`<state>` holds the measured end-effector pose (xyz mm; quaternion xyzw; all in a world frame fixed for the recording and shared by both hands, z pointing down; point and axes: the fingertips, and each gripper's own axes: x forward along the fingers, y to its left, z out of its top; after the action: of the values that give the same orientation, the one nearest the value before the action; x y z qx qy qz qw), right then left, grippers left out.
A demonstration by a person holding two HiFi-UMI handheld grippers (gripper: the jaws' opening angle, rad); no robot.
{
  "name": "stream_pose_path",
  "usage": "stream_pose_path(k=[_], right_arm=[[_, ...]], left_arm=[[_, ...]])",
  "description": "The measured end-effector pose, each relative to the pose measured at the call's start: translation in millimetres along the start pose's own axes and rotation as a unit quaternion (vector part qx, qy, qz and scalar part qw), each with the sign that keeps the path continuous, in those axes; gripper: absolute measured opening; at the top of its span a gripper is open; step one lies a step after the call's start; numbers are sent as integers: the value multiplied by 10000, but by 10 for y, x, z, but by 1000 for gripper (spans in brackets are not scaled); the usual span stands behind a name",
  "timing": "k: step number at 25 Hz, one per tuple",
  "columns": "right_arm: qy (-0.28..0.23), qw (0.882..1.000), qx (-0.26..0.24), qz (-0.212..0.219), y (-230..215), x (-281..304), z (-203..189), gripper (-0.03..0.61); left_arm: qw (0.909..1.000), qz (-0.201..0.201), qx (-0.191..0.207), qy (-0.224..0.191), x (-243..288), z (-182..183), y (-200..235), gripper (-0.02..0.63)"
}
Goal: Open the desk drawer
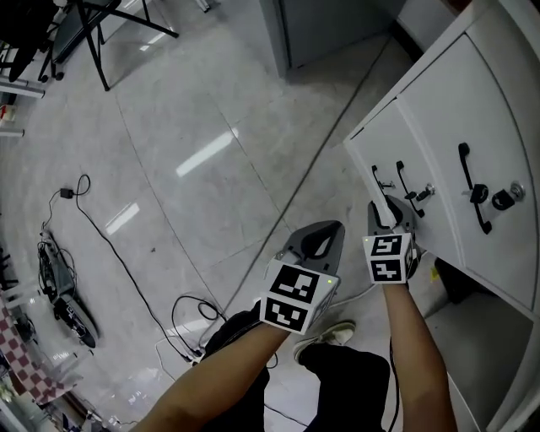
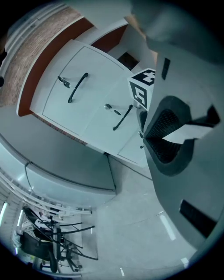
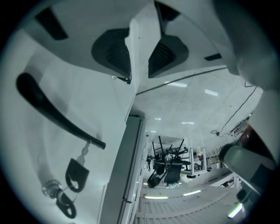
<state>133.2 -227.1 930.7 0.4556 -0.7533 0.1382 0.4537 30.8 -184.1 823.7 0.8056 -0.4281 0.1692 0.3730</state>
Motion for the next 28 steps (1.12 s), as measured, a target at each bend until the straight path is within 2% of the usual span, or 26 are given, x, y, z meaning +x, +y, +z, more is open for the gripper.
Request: stream_pose_path(k=[5, 9, 14, 17, 21, 24, 28], right_arm=[[133, 9997, -85, -184, -14, 153, -57, 132], [325, 9979, -205, -525, -75, 245, -113, 132], [831, 9903, 288, -1079, -168, 308, -241, 130], [1058, 9875, 252, -1141, -184, 414, -295, 122], [1191, 9853, 213, -1210, -202, 505, -311, 109], [1262, 9833, 67, -1311, -233, 531, -337, 73], [1493, 9806, -198, -1255, -221, 625, -398, 67]], left_arm=[[9995, -7, 12, -311, -10, 97, -11, 8], [9995, -120, -39, -276, 32, 74, -82, 8], [9986, -183, -304, -385, 47, 106, -106, 8], [9980, -150, -420, -448, 15, 157, -7, 8], [9955, -46, -800, -500, -66, 175, 212, 8], [9934, -25, -988, -586, -126, 206, 323, 8], [9901, 47, -1211, -702, -207, 233, 472, 8]])
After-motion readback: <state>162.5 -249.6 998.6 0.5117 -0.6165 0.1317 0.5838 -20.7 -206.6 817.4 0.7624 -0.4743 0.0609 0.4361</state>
